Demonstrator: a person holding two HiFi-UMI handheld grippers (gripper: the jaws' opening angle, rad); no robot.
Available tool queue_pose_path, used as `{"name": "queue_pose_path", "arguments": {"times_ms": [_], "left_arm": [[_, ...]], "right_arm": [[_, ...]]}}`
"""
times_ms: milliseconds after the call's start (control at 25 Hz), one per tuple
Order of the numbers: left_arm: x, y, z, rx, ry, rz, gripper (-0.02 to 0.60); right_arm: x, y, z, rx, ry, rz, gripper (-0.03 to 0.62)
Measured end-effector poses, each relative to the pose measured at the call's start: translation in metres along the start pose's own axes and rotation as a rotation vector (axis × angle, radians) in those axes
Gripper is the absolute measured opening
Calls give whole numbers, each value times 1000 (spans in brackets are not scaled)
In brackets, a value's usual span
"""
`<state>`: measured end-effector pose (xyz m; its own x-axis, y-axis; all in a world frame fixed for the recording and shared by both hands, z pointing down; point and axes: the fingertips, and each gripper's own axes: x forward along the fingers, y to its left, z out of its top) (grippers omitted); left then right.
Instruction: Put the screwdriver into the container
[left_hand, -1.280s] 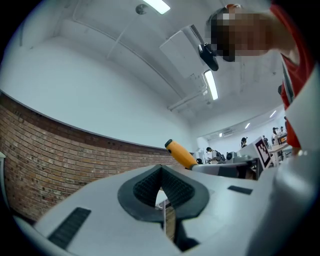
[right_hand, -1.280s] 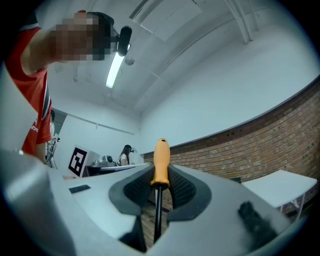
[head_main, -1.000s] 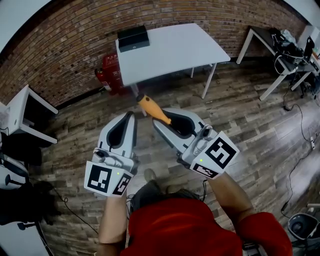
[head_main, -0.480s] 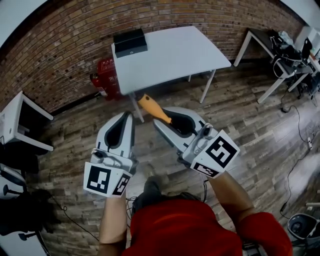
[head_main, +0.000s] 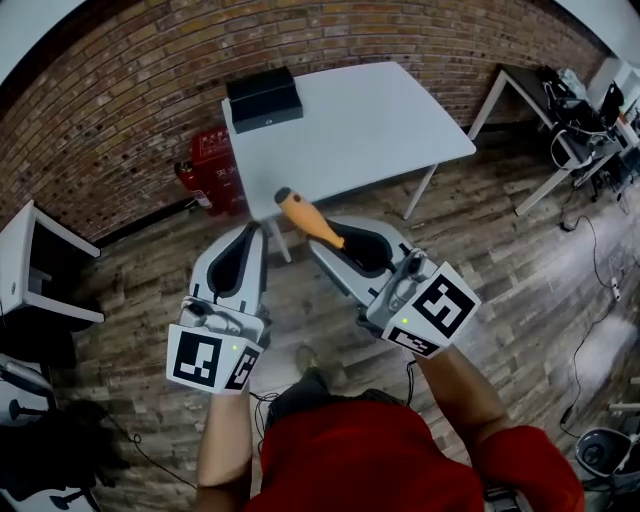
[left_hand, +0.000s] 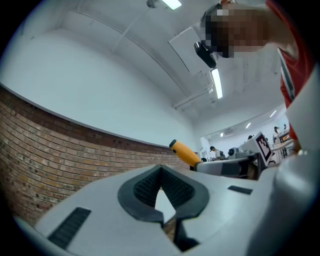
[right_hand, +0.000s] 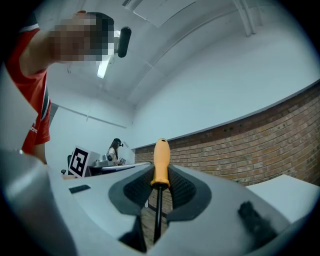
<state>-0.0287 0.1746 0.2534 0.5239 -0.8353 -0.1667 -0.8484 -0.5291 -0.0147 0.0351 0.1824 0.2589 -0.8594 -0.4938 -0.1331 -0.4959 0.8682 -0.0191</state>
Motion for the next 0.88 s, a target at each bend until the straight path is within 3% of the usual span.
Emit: {"name": "queue_pose_path", "arguments": {"times_ms": [520, 880], "left_arm": [[56, 112, -12, -15, -3, -68, 12], [77, 150, -29, -43, 14, -96, 12]], "right_arm": [[107, -54, -13, -15, 15, -58, 89], [142, -80, -20, -24, 51, -89, 89]]}}
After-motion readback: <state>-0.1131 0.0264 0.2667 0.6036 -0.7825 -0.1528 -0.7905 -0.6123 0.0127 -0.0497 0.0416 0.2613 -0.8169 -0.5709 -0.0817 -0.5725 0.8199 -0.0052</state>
